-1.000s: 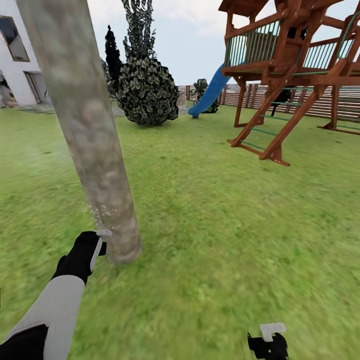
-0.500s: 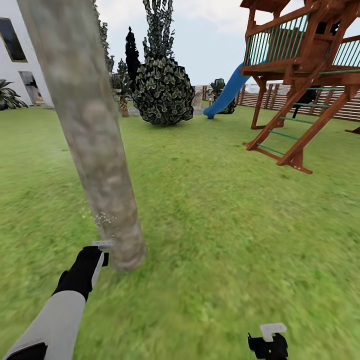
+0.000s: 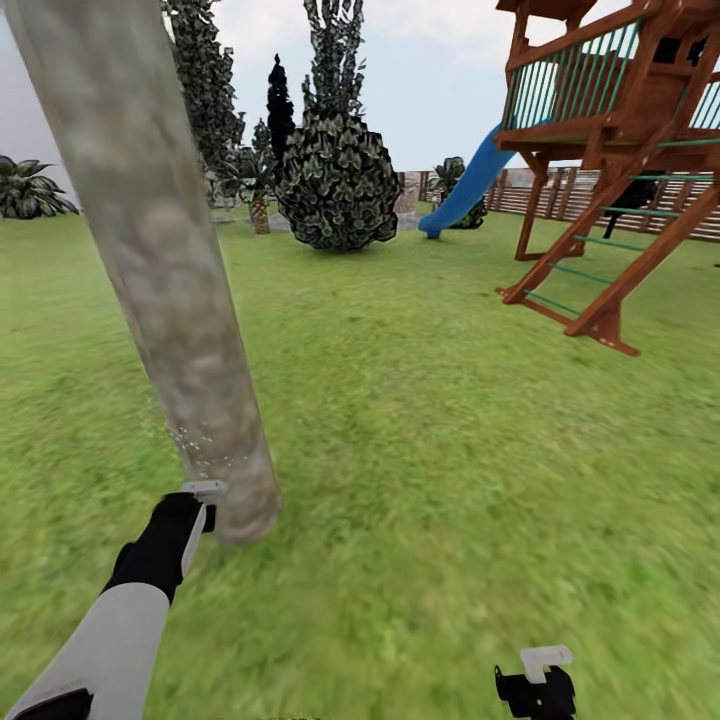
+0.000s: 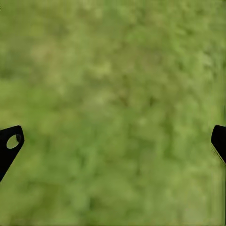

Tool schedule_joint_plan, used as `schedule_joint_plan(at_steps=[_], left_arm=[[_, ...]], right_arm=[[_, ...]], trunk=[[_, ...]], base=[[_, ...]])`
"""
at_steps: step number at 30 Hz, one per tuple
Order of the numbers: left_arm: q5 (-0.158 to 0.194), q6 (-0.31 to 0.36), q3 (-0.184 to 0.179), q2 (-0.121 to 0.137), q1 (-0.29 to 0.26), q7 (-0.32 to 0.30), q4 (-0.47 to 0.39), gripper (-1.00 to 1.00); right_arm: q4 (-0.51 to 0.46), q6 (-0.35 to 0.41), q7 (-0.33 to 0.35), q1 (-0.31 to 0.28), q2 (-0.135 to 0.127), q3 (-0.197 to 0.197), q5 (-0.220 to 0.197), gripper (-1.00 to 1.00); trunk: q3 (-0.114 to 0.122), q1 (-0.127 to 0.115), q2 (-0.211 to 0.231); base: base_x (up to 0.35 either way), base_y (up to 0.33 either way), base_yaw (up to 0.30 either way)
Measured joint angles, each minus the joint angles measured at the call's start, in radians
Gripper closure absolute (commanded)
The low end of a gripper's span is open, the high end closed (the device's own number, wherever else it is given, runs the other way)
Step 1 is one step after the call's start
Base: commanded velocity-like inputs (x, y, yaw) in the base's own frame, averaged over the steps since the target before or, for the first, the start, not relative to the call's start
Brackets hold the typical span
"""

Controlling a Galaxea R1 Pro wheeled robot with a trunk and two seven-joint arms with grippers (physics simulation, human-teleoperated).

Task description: In the garden, pick up the pesticide atomizer on the floor and spray pesticide onto both trees until each tree trunk is fully covered.

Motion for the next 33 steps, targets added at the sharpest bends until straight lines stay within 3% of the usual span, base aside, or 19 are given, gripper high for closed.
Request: schedule_joint_plan(at_steps=[21, 33], left_arm=[[-0.001, -0.005, 0.001, 0.003, 0.000, 0.003, 0.001, 1.00], [-0.001, -0.003, 0.001, 0.006, 0.000, 0.003, 0.003, 1.00]], right_arm=[[0.001, 0.001, 0.000, 0.000, 0.000, 0.000, 0.000, -1.00], [0.000, 0.001, 0.000, 0.000, 0.000, 0.000, 0.000, -1.00]], trunk=[[0.000, 0.000, 0.000], [0.000, 0.000, 0.000]], base=[[0.127, -0.254, 0.276], [0.000, -0.275, 0.043]])
